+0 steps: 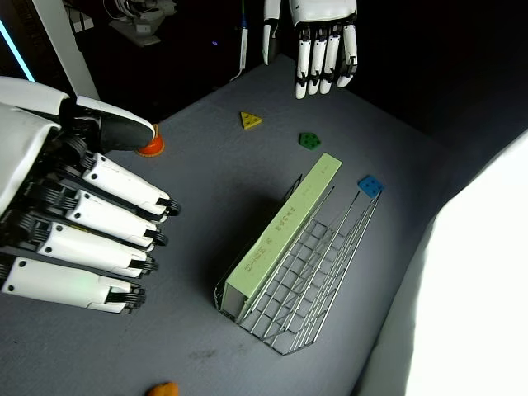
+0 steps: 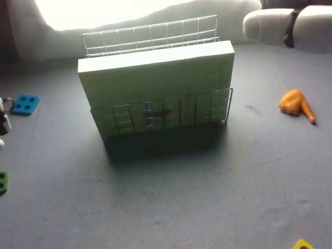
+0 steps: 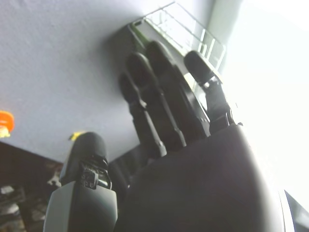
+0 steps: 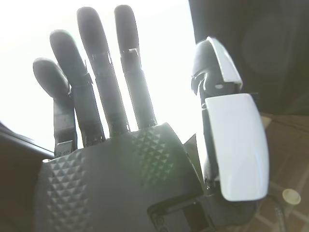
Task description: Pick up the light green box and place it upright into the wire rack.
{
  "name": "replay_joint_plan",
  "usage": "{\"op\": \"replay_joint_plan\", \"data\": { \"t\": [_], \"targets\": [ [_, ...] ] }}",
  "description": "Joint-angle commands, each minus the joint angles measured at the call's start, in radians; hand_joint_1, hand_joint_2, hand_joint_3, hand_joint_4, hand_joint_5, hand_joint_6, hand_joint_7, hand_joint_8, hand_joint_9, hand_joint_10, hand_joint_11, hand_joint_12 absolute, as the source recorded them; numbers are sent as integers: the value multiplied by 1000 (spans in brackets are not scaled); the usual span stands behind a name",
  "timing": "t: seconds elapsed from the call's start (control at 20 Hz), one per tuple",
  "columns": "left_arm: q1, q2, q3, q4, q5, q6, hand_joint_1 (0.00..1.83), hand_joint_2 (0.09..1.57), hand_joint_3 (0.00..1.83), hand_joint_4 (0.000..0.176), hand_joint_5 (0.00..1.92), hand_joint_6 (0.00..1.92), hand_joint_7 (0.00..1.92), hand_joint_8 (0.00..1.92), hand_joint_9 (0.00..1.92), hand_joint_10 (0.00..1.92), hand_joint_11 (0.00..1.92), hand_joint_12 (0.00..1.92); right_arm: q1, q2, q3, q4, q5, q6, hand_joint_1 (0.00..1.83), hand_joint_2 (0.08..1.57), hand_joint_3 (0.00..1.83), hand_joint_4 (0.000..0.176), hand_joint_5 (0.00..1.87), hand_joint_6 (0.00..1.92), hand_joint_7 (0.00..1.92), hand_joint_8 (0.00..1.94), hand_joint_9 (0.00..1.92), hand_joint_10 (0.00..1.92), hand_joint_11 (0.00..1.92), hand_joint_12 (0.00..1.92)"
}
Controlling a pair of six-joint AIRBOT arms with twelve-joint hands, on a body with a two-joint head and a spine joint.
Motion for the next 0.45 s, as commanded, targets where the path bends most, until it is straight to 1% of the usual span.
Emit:
{"op": "replay_joint_plan", "data": {
  "t": [0.0, 0.25, 0.3, 0.35, 0.4],
  "targets": [
    [-7, 1, 9, -9, 90, 5, 238, 1324, 0, 0, 902, 14, 1001, 6, 800, 347, 68, 1352, 6, 5, -1, -23, 83, 4, 63, 1223, 1, 0, 750, 1114, 815, 1141, 630, 1347, 352, 1817],
    [-10, 0, 4, -8, 91, 5, 239, 1324, 0, 0, 905, 9, 1003, 3, 789, 375, 67, 1356, 6, -2, -6, -23, 83, 20, 63, 1223, 1, 0, 749, 1115, 814, 1143, 630, 1347, 352, 1817],
    [-10, 0, 5, -8, 91, 5, 261, 1320, 0, 0, 953, 26, 1043, 20, 746, 574, 128, 1451, 6, -5, -6, -23, 83, 20, 38, 1225, 1, 0, 751, 1293, 807, 1354, 625, 1557, 417, 1897],
    [-10, 0, 10, -8, 91, 5, 257, 1327, 2, 0, 999, 52, 1079, 53, 666, 900, 186, 1559, 6, -7, -6, -23, 83, 20, 57, 1226, 1, 0, 746, 1418, 805, 1534, 659, 1736, 522, 1916],
    [-10, 0, 15, -8, 91, 5, 257, 1327, 2, 0, 999, 52, 1079, 53, 666, 900, 186, 1559, 6, -10, -6, -23, 83, 20, 57, 1226, 1, 0, 746, 1418, 805, 1534, 659, 1736, 522, 1916]
  ]
}}
